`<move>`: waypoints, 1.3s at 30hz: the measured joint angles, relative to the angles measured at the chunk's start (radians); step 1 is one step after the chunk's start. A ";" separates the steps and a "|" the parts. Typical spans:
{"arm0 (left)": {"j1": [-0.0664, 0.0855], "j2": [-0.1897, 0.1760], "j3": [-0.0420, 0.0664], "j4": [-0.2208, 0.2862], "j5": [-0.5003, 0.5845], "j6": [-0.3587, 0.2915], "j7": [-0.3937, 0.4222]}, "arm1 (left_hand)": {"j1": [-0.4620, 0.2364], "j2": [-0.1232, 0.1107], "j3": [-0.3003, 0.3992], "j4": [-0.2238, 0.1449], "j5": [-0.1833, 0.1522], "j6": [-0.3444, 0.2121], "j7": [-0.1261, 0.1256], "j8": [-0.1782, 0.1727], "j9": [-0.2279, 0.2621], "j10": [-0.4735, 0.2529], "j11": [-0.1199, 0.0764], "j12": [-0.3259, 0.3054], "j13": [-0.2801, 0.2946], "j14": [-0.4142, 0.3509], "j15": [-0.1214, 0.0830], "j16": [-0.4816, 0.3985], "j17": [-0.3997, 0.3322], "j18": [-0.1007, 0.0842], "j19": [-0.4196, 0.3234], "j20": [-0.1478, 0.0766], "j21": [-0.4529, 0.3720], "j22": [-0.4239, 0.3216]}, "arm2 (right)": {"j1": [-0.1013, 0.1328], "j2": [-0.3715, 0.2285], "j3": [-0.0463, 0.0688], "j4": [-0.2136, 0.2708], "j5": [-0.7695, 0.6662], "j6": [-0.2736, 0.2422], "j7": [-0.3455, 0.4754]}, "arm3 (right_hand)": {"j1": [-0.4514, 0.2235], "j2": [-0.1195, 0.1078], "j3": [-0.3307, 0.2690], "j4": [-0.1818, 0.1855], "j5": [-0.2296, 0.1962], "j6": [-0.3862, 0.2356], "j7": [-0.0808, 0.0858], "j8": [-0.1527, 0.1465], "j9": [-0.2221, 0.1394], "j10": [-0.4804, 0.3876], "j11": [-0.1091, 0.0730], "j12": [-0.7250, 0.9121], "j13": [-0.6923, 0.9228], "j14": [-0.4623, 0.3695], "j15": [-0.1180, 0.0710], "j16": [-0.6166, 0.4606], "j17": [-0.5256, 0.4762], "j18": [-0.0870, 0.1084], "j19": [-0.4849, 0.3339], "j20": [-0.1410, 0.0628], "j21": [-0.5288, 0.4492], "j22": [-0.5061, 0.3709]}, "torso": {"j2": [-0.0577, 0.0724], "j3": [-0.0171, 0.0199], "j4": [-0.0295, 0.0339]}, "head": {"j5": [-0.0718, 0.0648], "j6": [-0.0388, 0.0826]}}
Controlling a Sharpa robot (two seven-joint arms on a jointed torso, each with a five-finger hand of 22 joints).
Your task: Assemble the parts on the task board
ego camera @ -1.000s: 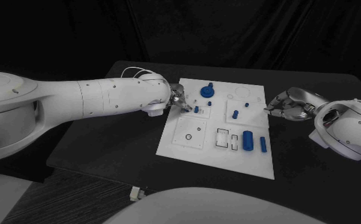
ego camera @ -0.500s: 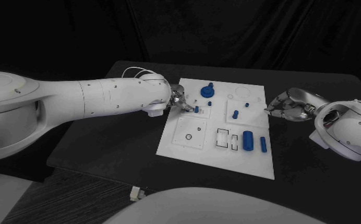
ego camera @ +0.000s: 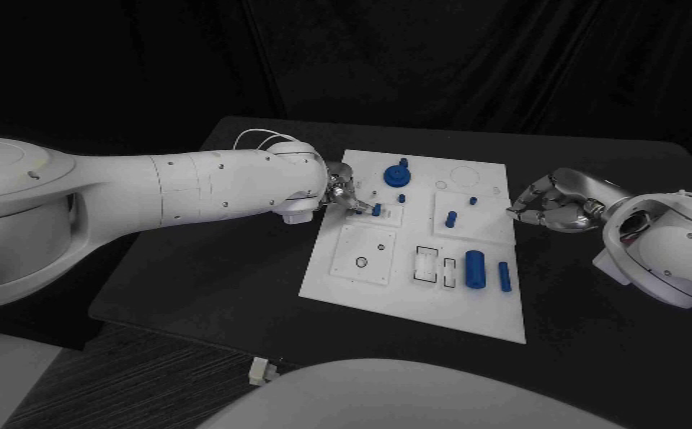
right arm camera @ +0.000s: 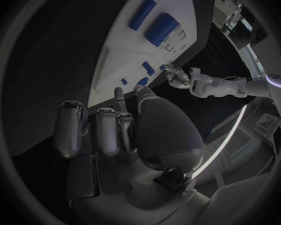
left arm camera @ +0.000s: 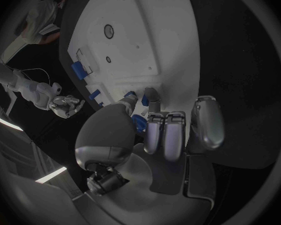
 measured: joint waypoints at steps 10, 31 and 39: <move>0.000 -0.037 -0.001 0.034 0.000 -0.024 0.011 | -0.028 0.027 -0.073 0.018 -0.038 -0.048 0.005 0.003 0.000 0.000 0.000 0.000 0.000 0.000 0.000 0.000 0.000 0.000 0.000 0.000 0.000 0.000 | 0.000 -0.003 0.000 -0.001 0.000 0.000 0.000 | 0.000 0.000 0.000 0.000 0.000 0.000 0.000 0.000 0.000 0.000 0.000 0.000 0.000 0.000 0.000 0.000 0.000 0.000 0.000 0.000 0.000 0.000 | 0.000 -0.0001 -0.0001 | -0.002 0.000; 0.206 -0.175 0.000 0.205 -0.018 -0.165 0.134 | 0.105 0.035 -0.109 0.015 0.064 -0.089 0.019 0.013 0.000 0.001 0.002 -0.001 0.000 0.000 0.000 0.000 0.000 0.000 0.001 -0.001 -0.013 0.000 | 0.000 -0.032 0.000 0.020 0.000 -0.012 0.001 | 0.000 0.000 0.000 0.000 0.000 0.000 0.000 0.000 0.000 0.000 0.000 0.000 0.000 0.000 0.000 0.000 0.000 0.000 0.000 0.000 -0.006 0.000 | -0.002 -0.0002 0.0002 | -0.008 0.000; 0.216 -0.105 0.000 0.112 -0.090 -0.240 0.448 | 0.517 0.023 -0.026 -0.066 -0.009 -0.274 0.093 -0.158 -0.188 -0.494 0.077 -0.623 -0.191 -0.253 0.080 -0.365 -0.003 0.000 -0.203 0.055 -0.232 0.000 | 0.000 -0.047 0.000 0.048 0.000 -0.059 0.020 | 0.000 0.000 0.000 0.000 0.000 0.000 0.000 0.000 0.000 -0.012 0.012 0.000 0.000 0.000 0.000 0.000 0.000 0.000 0.000 0.000 -0.006 0.000 | -0.002 0.0001 -0.0008 | -0.024 0.000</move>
